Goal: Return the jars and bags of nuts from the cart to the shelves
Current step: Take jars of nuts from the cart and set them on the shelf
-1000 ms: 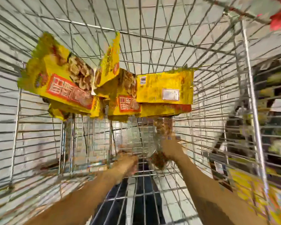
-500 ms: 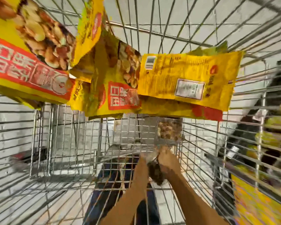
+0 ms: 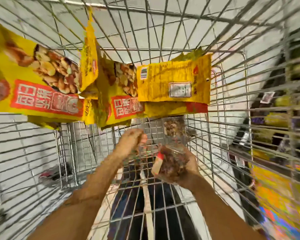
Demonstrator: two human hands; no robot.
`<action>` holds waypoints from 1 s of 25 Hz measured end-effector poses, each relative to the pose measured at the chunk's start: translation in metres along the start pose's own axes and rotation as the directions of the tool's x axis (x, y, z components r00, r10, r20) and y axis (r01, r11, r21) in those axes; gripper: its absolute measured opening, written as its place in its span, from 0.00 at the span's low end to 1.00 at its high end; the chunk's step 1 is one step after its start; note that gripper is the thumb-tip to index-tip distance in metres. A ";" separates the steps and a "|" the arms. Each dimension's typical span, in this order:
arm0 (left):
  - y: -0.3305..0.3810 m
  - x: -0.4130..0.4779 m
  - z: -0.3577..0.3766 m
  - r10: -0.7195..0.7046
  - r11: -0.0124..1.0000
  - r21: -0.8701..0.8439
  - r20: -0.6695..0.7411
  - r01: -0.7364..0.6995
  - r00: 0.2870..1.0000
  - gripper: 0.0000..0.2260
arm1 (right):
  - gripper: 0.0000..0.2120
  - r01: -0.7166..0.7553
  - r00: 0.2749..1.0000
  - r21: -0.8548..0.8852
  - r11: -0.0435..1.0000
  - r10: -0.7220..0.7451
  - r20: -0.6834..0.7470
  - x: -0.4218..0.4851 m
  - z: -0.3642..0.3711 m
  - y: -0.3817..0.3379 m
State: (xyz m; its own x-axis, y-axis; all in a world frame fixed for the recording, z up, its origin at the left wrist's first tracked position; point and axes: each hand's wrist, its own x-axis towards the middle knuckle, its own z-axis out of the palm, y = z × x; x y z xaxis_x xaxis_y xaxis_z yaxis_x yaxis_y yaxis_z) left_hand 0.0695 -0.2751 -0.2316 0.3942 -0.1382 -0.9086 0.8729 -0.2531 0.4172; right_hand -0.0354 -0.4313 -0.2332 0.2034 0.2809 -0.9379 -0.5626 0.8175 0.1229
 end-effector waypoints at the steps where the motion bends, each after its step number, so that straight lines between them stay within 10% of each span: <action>1: 0.004 0.011 0.006 -0.012 0.996 0.091 0.009 0.011 1.000 0.08 | 0.27 0.008 1.000 0.022 1.000 -0.008 0.009 -0.002 -0.005 0.002; 7: 0.003 0.071 0.086 -0.140 0.974 0.205 0.208 0.097 0.968 0.20 | 0.15 0.254 0.967 -0.029 0.967 -0.255 -0.019 0.001 -0.036 0.007; 11: -0.008 0.090 0.103 0.028 0.994 0.106 0.097 -0.038 0.995 0.15 | 0.13 0.221 0.975 0.031 0.975 -0.221 0.004 0.005 -0.037 0.003; 16: -0.022 0.072 0.026 0.008 1.000 0.009 0.017 -0.008 1.000 0.15 | 0.16 0.153 0.987 0.089 0.984 -0.156 0.024 -0.005 -0.013 -0.002; 20: -0.021 0.018 -0.036 -0.084 0.989 -0.105 0.146 0.100 0.986 0.33 | 0.21 0.155 0.987 0.003 0.988 -0.155 -0.034 -0.015 0.014 0.001; 25: 0.018 -0.076 -0.081 -0.020 0.886 -0.438 0.289 0.151 0.957 0.28 | 0.26 0.284 0.949 -0.156 0.946 -0.300 -0.095 -0.068 0.064 0.012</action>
State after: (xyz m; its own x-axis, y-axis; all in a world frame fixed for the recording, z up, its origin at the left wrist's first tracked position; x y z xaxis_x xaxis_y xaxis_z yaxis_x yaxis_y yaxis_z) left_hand 0.0783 -0.1914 -0.1565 0.2769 -0.4035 -0.8721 0.9589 0.1748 0.2236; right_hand -0.0051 -0.4085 -0.1471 0.2855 -0.0270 -0.9580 -0.5992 0.7751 -0.2004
